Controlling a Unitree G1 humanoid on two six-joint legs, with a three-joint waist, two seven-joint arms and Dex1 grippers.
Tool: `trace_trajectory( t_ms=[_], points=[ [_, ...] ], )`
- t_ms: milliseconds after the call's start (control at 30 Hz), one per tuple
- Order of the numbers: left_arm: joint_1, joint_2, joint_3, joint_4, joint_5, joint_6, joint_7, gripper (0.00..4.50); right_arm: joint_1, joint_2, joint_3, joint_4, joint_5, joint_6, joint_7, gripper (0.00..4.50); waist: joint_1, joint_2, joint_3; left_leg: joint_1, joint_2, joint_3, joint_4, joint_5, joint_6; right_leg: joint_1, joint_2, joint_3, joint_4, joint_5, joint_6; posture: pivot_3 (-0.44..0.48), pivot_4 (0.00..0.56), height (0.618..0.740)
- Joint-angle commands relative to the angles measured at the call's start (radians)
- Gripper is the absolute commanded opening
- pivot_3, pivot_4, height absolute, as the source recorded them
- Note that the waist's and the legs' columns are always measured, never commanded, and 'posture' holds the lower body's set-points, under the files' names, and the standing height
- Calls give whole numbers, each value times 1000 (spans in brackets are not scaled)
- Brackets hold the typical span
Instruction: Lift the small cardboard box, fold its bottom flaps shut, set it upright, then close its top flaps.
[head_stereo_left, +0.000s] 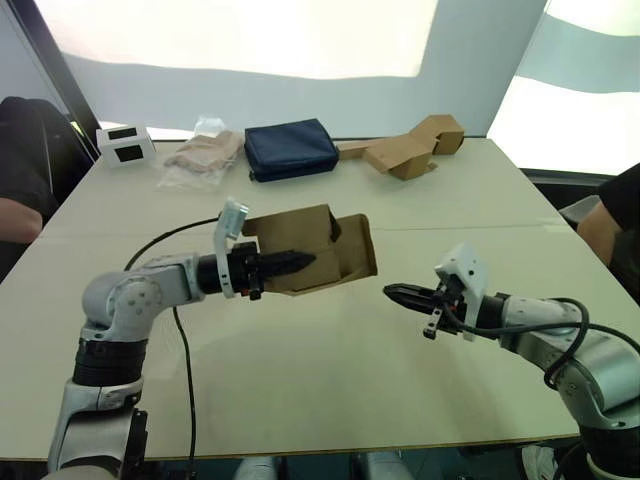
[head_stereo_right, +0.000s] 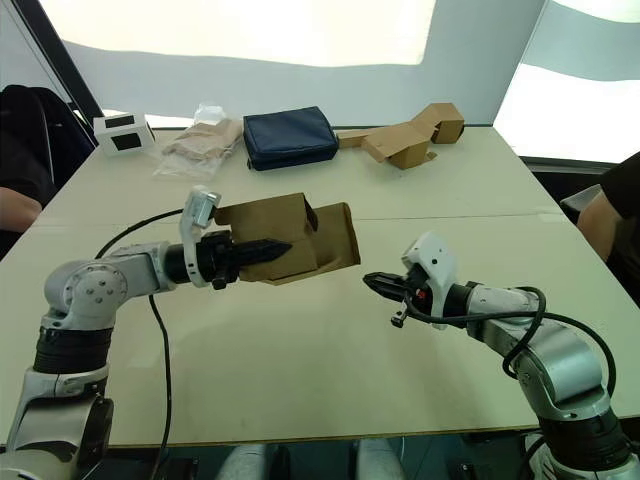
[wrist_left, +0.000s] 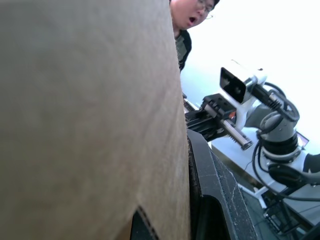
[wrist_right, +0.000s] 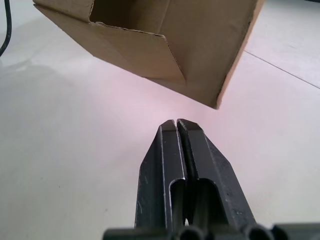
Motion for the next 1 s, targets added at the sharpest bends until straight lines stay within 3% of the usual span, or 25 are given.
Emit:
trace_trajectory(
  t_ms=[33, 433, 733, 1000],
  points=[
    [-28, -3, 17, -40, -37, 14, 9, 40, -70, 36, 37, -6, -5, -26, -10, 0, 1, 0, 0, 0, 0, 0, 0, 0, 0, 0, 0, 0, 0, 0, 0, 0, 150, 740],
    [-54, -12, 2, -23, -34, 11, 1, 40, -197, 98, 184, 18, -22, -31, 37, 0, 2, 0, 0, 0, 0, 0, 0, 0, 0, 0, -1, 0, 0, 0, 0, 0, 150, 740],
    [-39, -19, 5, -35, -36, 9, 2, 40, -213, 91, 156, 10, -12, -24, 40, 0, 2, 0, 0, 0, 0, 0, 0, 0, 0, 0, 0, 0, 0, 0, 0, 0, 150, 740],
    [-41, 4, 0, -40, -21, -14, -36, 40, -116, 19, 56, -56, 37, 14, 35, 0, 3, 0, 0, 0, 0, 0, 0, 0, 0, 0, -1, 0, 0, 0, 0, 0, 150, 740]
  ],
)
